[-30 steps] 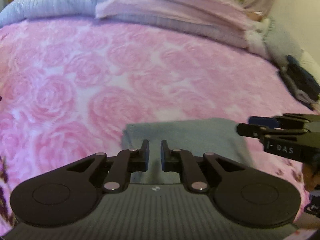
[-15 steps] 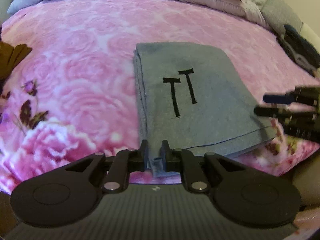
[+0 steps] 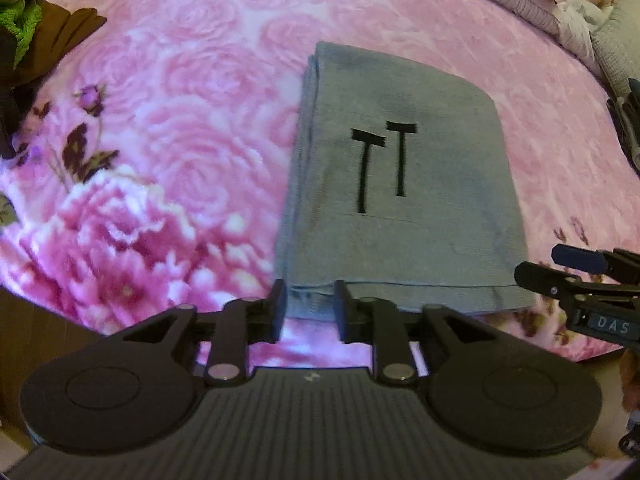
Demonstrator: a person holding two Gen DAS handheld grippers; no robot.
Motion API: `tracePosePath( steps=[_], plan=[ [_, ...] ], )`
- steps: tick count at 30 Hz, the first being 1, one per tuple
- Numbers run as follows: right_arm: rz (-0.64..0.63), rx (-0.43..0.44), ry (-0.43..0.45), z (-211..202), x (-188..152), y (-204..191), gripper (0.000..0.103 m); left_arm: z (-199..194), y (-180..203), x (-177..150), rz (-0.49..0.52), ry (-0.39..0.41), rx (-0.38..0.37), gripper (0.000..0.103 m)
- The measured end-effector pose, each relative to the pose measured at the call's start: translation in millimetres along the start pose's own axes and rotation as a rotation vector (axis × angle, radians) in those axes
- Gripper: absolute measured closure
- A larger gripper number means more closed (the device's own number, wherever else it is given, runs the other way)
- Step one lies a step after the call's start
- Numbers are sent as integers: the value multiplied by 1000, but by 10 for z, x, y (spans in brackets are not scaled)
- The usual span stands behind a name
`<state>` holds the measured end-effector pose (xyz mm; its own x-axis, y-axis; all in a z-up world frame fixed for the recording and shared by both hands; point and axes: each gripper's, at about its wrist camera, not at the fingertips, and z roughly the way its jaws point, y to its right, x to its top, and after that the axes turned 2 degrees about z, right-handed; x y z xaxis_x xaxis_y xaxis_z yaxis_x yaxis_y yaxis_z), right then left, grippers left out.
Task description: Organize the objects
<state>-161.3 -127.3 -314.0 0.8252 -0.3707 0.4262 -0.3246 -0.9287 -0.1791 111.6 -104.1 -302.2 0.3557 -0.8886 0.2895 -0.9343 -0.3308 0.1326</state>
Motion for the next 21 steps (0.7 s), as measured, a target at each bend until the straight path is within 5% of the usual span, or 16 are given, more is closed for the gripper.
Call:
tracePosePath(
  steps=[3,11,21],
  plan=[
    [66,27,-28,-13,26,51,37,-17,131,31,2,-29,23,68],
    [113,38,-52,-28,4,164,37,4,337,57,12,-83,58,64],
    [122,42,-24,-11,62,321,37,-50,331,202,24,-34,44,60]
  ],
)
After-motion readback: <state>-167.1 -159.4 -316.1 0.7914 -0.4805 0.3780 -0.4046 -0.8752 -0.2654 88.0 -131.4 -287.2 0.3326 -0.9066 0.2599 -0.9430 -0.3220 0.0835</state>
